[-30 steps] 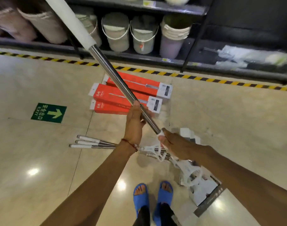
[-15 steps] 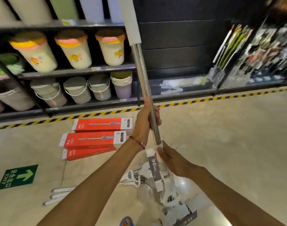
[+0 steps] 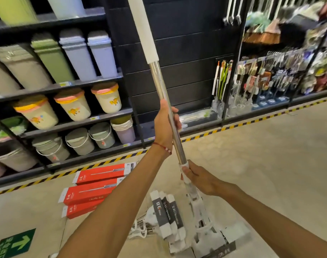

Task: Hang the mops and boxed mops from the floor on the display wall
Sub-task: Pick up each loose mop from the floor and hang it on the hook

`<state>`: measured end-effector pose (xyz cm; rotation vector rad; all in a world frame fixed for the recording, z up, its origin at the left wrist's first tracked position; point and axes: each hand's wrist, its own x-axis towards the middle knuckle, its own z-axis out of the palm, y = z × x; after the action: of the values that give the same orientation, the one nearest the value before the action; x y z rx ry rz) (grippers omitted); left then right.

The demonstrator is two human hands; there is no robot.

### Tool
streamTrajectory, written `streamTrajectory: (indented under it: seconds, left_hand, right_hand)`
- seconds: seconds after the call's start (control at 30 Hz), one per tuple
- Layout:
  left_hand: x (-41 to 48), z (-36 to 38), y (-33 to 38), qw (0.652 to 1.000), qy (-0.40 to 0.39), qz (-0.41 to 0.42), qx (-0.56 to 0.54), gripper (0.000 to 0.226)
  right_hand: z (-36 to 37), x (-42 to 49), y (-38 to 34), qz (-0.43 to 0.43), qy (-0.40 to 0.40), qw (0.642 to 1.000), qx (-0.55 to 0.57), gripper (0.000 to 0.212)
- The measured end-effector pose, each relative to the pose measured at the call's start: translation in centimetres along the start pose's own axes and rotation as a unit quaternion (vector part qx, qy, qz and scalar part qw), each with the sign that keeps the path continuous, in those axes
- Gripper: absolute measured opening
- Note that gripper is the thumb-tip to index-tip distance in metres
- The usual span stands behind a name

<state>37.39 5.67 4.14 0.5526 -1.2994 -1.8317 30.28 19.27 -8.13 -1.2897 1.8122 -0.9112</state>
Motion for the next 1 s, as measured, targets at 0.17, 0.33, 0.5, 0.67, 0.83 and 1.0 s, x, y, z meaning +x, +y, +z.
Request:
streamTrajectory:
  seconds: [0.17,0.33,0.5,0.67,0.83,1.0]
  left_hand:
    - [1.1,4.6,-1.9,0.999,-0.024,-0.002,0.024,0.057]
    - [5.1,8.3,-5.0,0.998,-0.053,-0.004,0.042,0.054]
    - [12.2,11.3,-7.6,0.99,-0.112,0.004,0.08,0.051]
    - [20.9,13.3,-8.1,0.975,-0.166,-0.003,0.148,0.051]
    - [29.7,14.2,-8.1,0.954,-0.224,0.006,0.199,0.058]
    - [36.7,14.9,-9.2,0.946,-0.234,0.002,0.222,0.052]
  right_hand:
    - [-6.4,-0.7,1.7,0.022,-0.034,0.993,-0.107,0.04]
    - [-15.3,1.1,0.7,0.006,0.083,0.983,-0.162,0.038]
    - [-23.9,4.9,-1.9,-0.075,0.207,0.967,-0.125,0.04]
    - [-31.3,11.8,-6.8,-0.133,0.284,0.949,-0.038,0.045]
    - [-38.2,19.9,-10.7,-0.195,0.328,0.92,0.091,0.038]
    - [-42.1,27.0,-11.7,-0.205,0.314,0.918,0.126,0.029]
